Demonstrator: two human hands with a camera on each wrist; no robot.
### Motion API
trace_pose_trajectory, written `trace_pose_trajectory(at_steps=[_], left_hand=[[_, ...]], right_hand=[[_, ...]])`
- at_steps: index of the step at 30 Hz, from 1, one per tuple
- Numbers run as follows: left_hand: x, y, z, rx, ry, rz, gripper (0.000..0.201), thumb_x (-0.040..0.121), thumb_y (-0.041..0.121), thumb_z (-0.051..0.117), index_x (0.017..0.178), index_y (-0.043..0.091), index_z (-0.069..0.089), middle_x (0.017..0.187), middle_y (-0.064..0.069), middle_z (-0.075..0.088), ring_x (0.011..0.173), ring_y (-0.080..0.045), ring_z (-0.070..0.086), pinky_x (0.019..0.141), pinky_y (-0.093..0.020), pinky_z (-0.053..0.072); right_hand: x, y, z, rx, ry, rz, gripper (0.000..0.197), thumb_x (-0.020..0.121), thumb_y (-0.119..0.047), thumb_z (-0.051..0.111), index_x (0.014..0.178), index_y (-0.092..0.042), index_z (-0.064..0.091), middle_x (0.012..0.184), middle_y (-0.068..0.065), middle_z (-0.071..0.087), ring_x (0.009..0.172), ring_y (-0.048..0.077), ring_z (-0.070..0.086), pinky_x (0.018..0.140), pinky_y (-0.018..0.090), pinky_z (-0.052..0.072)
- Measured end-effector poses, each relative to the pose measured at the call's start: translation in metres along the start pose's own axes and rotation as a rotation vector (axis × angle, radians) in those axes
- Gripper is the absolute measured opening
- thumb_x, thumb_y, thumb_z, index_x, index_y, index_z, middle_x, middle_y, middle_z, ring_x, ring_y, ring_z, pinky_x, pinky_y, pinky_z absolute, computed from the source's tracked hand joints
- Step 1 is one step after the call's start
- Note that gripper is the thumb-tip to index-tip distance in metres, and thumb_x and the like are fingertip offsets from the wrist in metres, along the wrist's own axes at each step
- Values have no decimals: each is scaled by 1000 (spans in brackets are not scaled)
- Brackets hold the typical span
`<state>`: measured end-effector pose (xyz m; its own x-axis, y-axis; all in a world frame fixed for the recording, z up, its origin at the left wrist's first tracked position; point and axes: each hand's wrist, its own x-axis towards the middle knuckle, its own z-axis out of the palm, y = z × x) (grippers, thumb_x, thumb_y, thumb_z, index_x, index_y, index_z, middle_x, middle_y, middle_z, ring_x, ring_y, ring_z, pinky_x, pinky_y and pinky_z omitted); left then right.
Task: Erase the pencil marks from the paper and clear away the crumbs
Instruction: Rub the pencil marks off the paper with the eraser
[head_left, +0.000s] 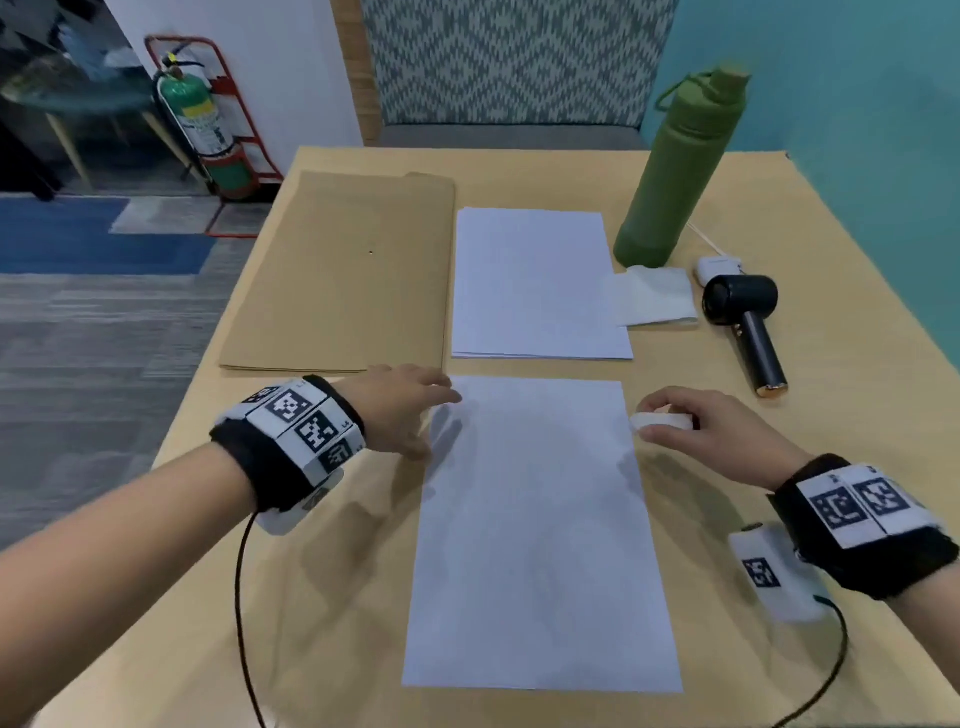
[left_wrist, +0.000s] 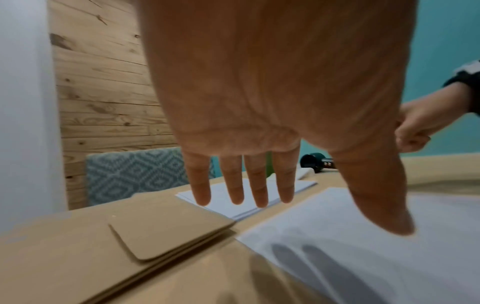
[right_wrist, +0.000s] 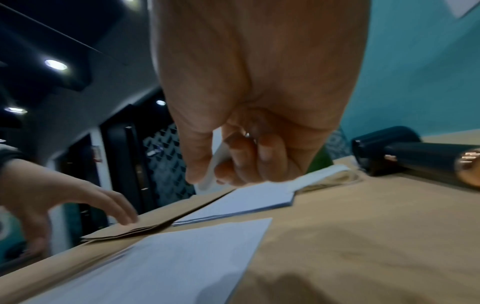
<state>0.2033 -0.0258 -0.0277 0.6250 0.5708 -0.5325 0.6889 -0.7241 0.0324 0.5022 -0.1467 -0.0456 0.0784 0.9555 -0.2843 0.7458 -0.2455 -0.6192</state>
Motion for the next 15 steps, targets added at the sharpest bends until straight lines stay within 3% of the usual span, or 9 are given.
trace_pose_trajectory(at_steps=[1, 3, 4, 7, 10, 15], left_hand=[[6, 1, 8, -17, -17, 8, 77, 85, 42, 62, 149, 26, 21, 154, 8, 19, 138, -12, 28, 105, -25, 28], [13, 2, 19, -79, -42, 8, 91, 81, 48, 65, 151, 24, 13, 157, 9, 11, 141, -11, 22, 108, -21, 24], [15, 2, 23, -107, -50, 10, 96, 79, 51, 65, 151, 23, 9, 157, 10, 7, 143, -10, 17, 111, -22, 20], [19, 10, 29, -172, -99, 28, 101, 79, 54, 63, 151, 24, -1, 157, 15, -3, 144, -6, 10, 116, -24, 18], [20, 25, 29, -167, -144, 24, 101, 80, 57, 59, 151, 26, -6, 156, 19, -6, 142, -8, 20, 114, -26, 22], [23, 58, 26, -54, -132, -26, 104, 78, 63, 57, 150, 28, -10, 156, 20, -7, 141, -13, 25, 114, -37, 26]], right_hand=[[1, -2, 3, -4, -24, -26, 7, 87, -29, 62, 88, -36, 60, 87, -4, 63, 71, 9, 54, 66, 14, 41], [6, -9, 9, 11, -60, -61, 5, 87, -33, 60, 90, -37, 62, 83, -4, 67, 68, 12, 56, 69, 19, 46], [8, -13, 12, 26, -85, -71, 7, 87, -34, 59, 92, -36, 63, 73, -9, 66, 63, 14, 55, 66, 23, 47], [14, -26, 22, 99, -212, -64, 9, 86, -29, 58, 93, -30, 64, 49, -13, 55, 46, 5, 48, 53, 18, 43], [17, -33, 37, 89, -323, -83, 10, 88, -21, 58, 95, -21, 65, 52, -6, 59, 47, 9, 53, 55, 21, 47], [11, -39, 64, -29, -327, -87, 11, 90, -20, 57, 98, -16, 63, 62, 0, 63, 54, 14, 57, 59, 25, 52]])
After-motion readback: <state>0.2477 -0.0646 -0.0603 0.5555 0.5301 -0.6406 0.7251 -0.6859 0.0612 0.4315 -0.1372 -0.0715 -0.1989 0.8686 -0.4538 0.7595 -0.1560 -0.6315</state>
